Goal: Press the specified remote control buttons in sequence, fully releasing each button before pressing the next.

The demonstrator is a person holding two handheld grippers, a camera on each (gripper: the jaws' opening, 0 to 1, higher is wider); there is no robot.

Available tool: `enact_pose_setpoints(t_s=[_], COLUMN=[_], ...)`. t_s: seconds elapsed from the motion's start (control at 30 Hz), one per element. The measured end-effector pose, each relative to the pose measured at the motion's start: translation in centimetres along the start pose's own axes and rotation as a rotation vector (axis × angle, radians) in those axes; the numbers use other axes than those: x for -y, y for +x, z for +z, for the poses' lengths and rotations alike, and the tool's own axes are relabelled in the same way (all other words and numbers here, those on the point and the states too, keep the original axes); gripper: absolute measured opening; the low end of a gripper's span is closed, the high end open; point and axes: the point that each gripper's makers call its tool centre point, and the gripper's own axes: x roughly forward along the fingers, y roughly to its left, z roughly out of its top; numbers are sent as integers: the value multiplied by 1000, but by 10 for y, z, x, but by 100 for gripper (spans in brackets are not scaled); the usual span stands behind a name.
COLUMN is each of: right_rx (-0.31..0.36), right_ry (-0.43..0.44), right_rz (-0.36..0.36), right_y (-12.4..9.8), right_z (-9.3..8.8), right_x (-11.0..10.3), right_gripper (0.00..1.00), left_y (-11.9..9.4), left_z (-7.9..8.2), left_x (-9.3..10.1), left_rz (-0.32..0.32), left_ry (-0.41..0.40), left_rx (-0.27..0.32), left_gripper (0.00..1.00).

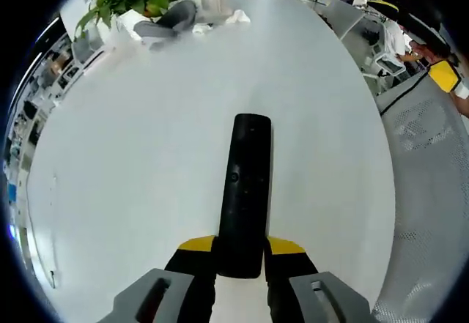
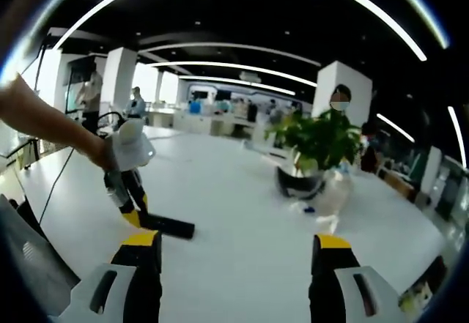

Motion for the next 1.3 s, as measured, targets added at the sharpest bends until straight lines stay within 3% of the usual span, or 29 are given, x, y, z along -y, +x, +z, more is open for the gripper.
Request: enact_pose_setpoints(t_s=[0.73,1.3], right_rx=[-12,-3], right_ry=[-8,-7], right_rz=[-9,-18], right_y=[0,-1], right_z=[-2,-1], right_x=[1,3], right_gripper=[82,82], left_y=[2,1], left_z=[6,7], left_x=[-33,-43], left_rz=[-10,-14], left_ry=[18,30], left_rx=[-52,-81], left_gripper=[24,24])
